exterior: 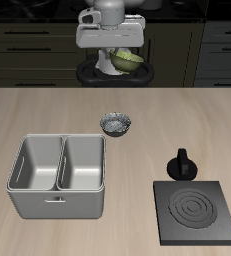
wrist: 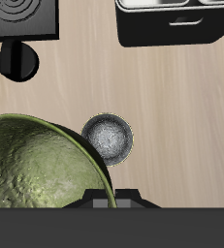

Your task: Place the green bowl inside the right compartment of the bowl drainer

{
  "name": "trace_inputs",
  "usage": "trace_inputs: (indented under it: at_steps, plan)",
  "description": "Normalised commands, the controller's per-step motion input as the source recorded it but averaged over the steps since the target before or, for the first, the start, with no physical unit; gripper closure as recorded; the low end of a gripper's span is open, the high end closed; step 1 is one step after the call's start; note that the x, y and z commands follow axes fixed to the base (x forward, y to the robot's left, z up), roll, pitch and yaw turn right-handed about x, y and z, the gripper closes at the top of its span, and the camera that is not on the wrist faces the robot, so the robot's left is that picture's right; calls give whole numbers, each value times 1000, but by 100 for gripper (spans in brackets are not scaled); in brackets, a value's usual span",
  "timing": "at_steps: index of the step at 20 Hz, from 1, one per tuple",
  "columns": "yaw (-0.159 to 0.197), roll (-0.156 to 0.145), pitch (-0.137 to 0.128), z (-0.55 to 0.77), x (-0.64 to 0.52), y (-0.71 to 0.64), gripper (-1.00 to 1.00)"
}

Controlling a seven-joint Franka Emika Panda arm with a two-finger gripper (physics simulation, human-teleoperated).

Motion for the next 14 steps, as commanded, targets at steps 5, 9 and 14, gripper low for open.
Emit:
trace_inputs:
  at_steps: [5,9,14]
  plan:
    - [41,-122,-25,37,-145,-500,100]
    - [7,-80,-19,102,-149,-453,100]
    - [-2,-70,-19,80,-127,-355,100]
